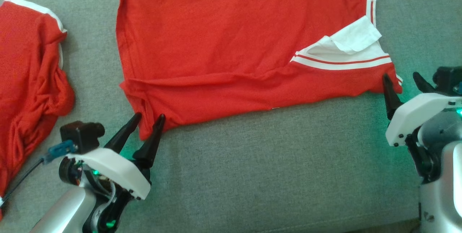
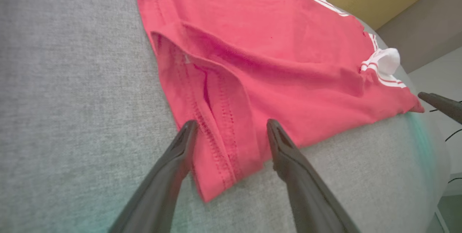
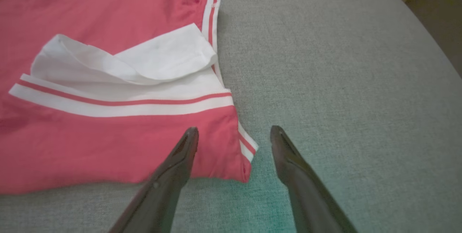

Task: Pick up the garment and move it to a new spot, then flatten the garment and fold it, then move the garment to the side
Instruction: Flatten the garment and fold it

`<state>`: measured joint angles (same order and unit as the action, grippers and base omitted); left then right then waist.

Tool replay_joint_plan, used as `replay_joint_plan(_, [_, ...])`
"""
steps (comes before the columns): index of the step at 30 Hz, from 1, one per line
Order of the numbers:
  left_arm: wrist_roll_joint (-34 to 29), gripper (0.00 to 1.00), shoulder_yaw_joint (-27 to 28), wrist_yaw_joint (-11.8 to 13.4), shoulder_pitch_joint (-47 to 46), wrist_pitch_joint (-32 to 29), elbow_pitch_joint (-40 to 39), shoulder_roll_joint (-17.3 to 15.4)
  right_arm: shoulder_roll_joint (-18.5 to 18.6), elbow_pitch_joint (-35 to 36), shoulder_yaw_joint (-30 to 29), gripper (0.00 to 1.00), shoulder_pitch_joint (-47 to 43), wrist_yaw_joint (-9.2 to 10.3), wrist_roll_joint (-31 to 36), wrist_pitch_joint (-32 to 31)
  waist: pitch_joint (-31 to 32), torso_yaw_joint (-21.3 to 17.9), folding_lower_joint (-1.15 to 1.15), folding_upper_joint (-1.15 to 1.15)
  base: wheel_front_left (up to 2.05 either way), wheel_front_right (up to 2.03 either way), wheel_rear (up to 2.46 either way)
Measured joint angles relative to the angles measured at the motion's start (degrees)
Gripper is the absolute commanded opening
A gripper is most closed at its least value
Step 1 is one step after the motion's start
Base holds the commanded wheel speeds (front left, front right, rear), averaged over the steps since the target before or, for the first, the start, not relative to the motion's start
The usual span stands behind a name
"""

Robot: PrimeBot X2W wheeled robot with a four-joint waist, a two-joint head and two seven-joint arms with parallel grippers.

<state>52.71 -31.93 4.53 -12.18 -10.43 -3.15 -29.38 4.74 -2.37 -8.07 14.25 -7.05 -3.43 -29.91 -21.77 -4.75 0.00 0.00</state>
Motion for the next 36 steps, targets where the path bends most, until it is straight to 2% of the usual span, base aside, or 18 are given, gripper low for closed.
replay_joint_plan(5, [-0.8, 1.0, -1.0, 0.0, -0.6, -1.1, 1.0, -0.1, 1.1, -1.5, 0.4, 1.0, 0.5, 0.0, 0.4, -1.6, -0.6, -0.4, 0.0, 0.0, 0.0, 0.0, 0.0])
replay_joint_plan(7, [-0.6, 0.46, -1.0, -0.1, -0.6, -1.2, 0.9, -0.4, 1.5, -2.4, 0.6, 1.0, 0.6, 0.0, 0.4, -2.3, -1.0, -0.5, 0.0, 0.0, 0.0, 0.0, 0.0])
replay_joint_plan(10, [-0.6, 0.0, -1.0, -0.6, -0.6, -1.6, 1.1, -0.8, 1.9, -3.9, 1.5, 1.0, 1.4, 0.0, -0.2, -3.5, -1.5, -0.4, 0.0, 0.0, 0.0, 0.0, 0.0])
replay_joint_plan(16, [1.5, 0.0, -1.3, -2.9, -1.2, -2.4, 1.5, -0.7, 2.9, -5.7, 4.1, 1.0, 4.3, 0.0, -5.1, -5.9, -1.9, 0.1, 0.0, 0.0, 0.0, 0.0, 0.0])
replay_joint_plan(17, [2.0, 0.0, -1.3, -3.4, -1.4, -2.7, 1.7, -0.7, 3.2, -5.8, 4.5, 0.76, 4.6, 0.0, -5.8, -6.3, -1.9, 0.2, 0.0, 0.0, 0.0, 0.0, 0.0])
replay_joint_plan(18, [2.5, 0.0, -1.3, -3.7, -1.6, -3.0, 1.9, -0.7, 3.4, -6.0, 4.8, 0.4, 4.7, 0.0, -6.6, -6.7, -1.9, 0.3, 0.0, 0.0, 0.0, 0.0, 0.0])
replay_joint_plan(20, [4.1, 0.0, -1.2, -5.2, -1.6, -3.6, 2.1, -0.7, 3.9, -6.2, 5.3, 0.01, 5.1, 0.0, -8.2, -7.6, -1.7, 0.4, 0.0, 0.0, 0.0, 0.0, 0.0])
replay_joint_plan(23, [6.8, 0.0, -0.9, -7.1, -1.6, -4.9, 2.2, -1.3, 4.9, -6.2, 5.5, 0.0, 5.2, 0.0, -10.7, -9.1, -1.4, 0.7, 0.0, 0.0, 0.0, 0.0, 0.0])
replay_joint_plan(30, [12.2, 0.0, 0.8, -8.9, 0.0, -6.9, 1.3, -4.2, 7.2, -5.4, 4.9, 0.0, 5.0, -0.01, -15.6, -13.7, 0.1, 0.8, 0.0, 0.0, 0.0, 0.0, 0.0])
replay_joint_plan(33, [14.4, 0.0, 0.9, -9.7, 2.0, -8.3, -0.6, -6.0, 9.0, -2.8, 5.0, 0.0, 4.0, -0.01, -18.4, -17.2, 0.9, 0.8, 0.0, 0.0, 0.0, 0.0, 0.0])
replay_joint_plan(36, [16.1, 0.0, 0.9, -10.2, 5.7, -9.3, -4.6, -8.7, 12.4, 1.9, 4.6, 0.0, -0.3, -0.01, -21.9, -22.2, 1.9, 0.6, 0.0, 0.0, 0.0, 0.0, 0.0])
